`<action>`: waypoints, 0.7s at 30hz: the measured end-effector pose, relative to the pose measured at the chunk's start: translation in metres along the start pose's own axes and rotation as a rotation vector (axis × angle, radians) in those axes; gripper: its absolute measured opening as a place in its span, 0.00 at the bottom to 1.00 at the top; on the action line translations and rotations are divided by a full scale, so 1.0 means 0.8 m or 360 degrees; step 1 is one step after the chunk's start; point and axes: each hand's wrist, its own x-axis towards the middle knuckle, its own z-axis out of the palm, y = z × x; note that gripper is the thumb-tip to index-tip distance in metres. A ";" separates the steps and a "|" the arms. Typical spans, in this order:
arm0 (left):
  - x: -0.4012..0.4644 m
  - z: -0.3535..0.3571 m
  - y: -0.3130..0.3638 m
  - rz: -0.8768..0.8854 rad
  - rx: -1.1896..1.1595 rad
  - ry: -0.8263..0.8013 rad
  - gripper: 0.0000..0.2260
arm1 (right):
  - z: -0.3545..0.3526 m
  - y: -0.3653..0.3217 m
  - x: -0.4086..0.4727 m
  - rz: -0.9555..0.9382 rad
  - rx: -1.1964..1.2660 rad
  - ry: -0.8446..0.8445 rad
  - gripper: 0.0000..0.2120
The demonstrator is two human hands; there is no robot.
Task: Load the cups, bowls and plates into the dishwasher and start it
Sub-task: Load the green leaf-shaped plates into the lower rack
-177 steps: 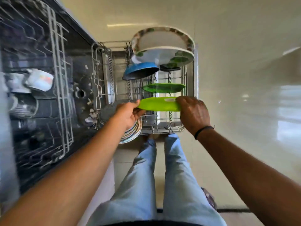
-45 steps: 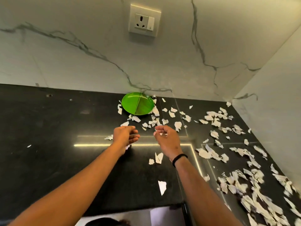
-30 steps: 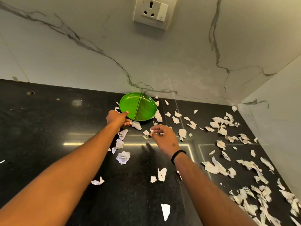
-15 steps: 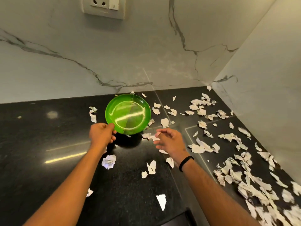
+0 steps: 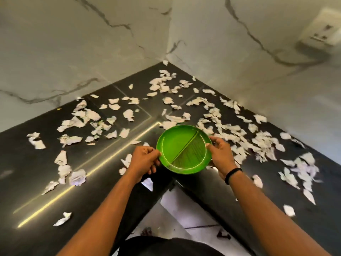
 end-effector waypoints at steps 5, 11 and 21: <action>-0.034 0.118 0.013 0.0024 0.0129 -0.0361 0.12 | -0.131 0.072 -0.063 0.0108 0.0140 0.0340 0.10; -0.112 0.271 0.014 0.0055 0.0438 -0.0897 0.10 | -0.279 0.177 -0.190 0.0192 0.0405 0.0718 0.14; -0.292 0.508 -0.043 0.0136 0.0884 -0.1463 0.09 | -0.439 0.330 -0.401 0.0480 0.0763 0.1604 0.15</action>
